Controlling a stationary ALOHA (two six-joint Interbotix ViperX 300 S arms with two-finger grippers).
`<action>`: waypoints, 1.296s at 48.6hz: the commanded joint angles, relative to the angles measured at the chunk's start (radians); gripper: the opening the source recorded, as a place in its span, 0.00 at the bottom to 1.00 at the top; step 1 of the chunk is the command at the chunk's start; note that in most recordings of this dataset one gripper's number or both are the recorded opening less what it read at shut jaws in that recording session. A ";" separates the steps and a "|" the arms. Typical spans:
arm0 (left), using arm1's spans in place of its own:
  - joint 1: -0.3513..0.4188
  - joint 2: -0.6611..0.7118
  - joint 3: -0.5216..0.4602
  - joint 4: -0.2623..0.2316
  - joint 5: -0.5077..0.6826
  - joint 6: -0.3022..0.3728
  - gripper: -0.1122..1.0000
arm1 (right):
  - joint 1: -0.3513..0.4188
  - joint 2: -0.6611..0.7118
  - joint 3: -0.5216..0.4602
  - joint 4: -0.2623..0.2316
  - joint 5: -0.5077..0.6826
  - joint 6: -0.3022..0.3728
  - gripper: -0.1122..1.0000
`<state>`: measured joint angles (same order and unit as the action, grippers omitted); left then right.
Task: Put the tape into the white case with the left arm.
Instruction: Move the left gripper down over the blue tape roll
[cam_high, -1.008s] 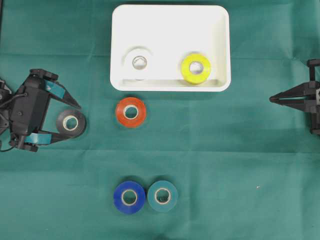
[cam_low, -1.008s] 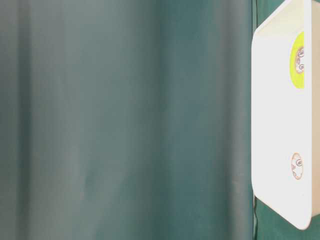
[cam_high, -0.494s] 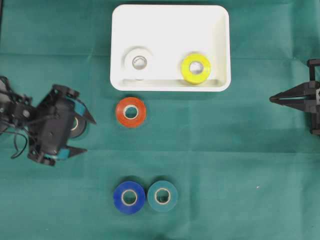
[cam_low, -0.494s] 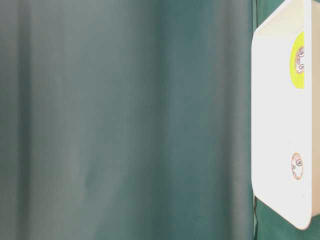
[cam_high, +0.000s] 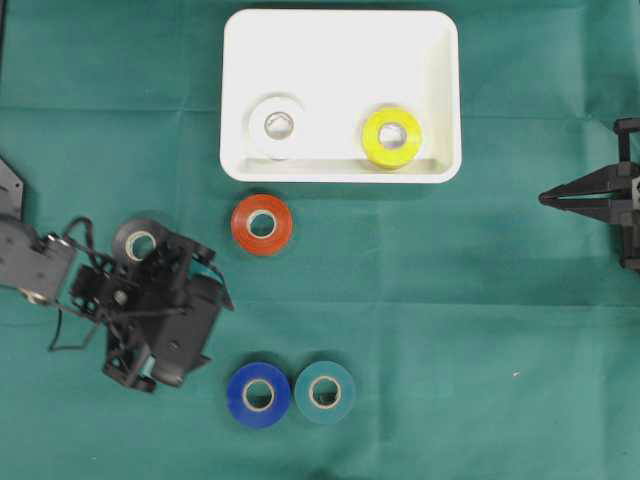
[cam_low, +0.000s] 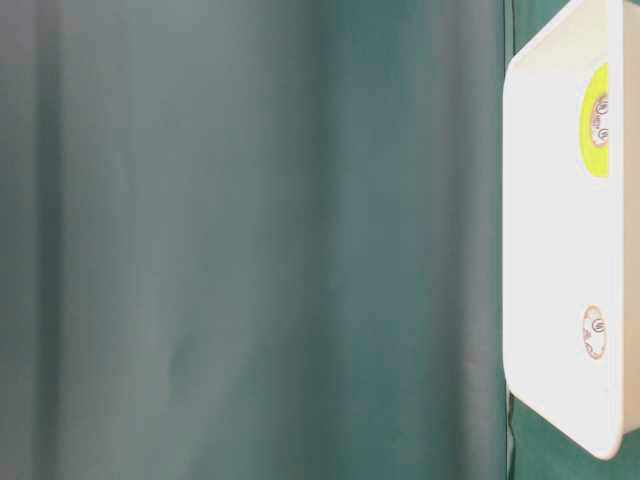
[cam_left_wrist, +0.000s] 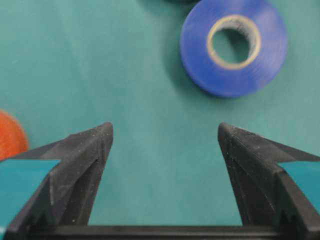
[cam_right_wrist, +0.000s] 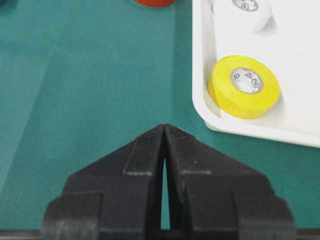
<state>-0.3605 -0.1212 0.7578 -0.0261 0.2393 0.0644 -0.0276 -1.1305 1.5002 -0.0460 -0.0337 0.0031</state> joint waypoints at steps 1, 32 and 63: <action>-0.012 0.020 -0.048 -0.002 -0.006 -0.015 0.85 | -0.003 0.008 -0.009 -0.003 -0.011 0.002 0.02; -0.043 0.224 -0.232 0.000 -0.003 -0.075 0.85 | -0.002 0.008 -0.011 -0.003 -0.011 0.002 0.02; -0.009 0.305 -0.221 0.003 -0.006 -0.071 0.85 | -0.002 0.008 -0.008 -0.003 -0.012 0.002 0.02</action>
<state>-0.3728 0.1902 0.5476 -0.0261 0.2393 -0.0092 -0.0276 -1.1305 1.5018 -0.0460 -0.0353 0.0031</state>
